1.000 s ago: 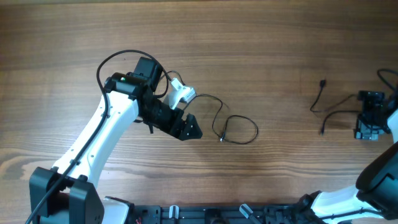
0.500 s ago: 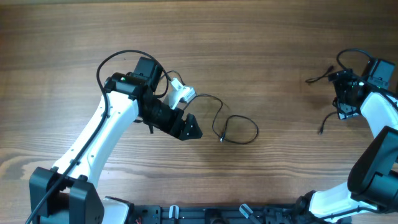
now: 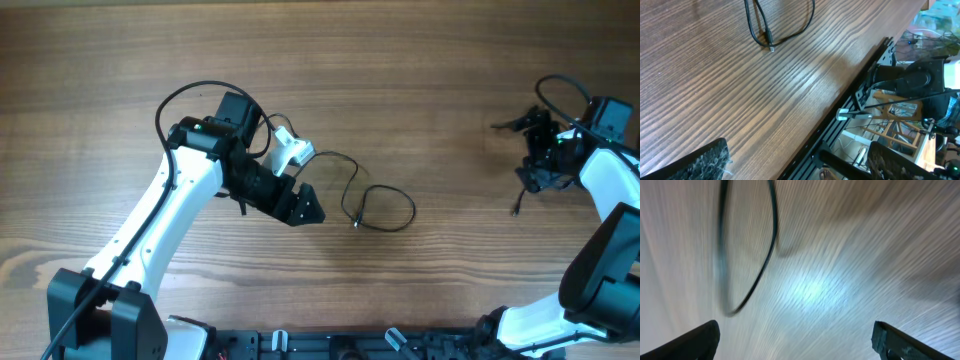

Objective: Untangle cables

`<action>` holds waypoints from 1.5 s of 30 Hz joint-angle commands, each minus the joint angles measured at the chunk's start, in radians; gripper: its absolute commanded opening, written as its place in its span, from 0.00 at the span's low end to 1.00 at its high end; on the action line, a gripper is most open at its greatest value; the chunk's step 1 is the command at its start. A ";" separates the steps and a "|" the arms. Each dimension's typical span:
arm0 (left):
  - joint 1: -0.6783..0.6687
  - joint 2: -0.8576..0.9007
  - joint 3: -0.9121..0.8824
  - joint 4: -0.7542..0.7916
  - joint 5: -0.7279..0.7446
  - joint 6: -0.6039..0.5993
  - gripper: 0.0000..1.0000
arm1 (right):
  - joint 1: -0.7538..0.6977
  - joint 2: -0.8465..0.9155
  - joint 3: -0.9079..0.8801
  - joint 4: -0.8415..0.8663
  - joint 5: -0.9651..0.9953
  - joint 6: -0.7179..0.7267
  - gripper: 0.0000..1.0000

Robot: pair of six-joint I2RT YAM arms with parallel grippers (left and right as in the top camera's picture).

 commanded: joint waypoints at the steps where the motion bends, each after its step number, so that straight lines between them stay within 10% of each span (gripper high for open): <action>1: -0.004 0.006 -0.005 0.000 -0.003 -0.002 0.91 | 0.003 0.006 0.001 -0.091 -0.199 -0.014 1.00; 9: -0.004 0.006 -0.005 0.019 -0.003 0.006 0.91 | 0.014 0.006 0.001 0.262 -0.113 -0.091 1.00; 25: -0.004 0.006 -0.005 0.045 -0.003 0.006 0.96 | 0.013 0.006 0.000 0.234 0.197 -0.011 0.98; 28: -0.004 0.006 -0.005 0.060 -0.003 0.005 0.97 | 0.013 0.006 0.000 0.273 0.382 -0.010 0.36; 31: -0.004 0.006 -0.005 0.065 -0.003 0.005 0.97 | 0.013 0.006 0.000 0.273 0.409 -0.010 0.05; 38: -0.004 0.006 -0.005 0.064 -0.003 0.005 0.97 | -0.050 -0.152 0.001 0.393 0.410 -0.012 0.04; 45: -0.004 0.006 -0.005 0.064 -0.003 0.006 0.98 | -0.405 -0.428 0.001 0.632 0.736 -0.014 0.04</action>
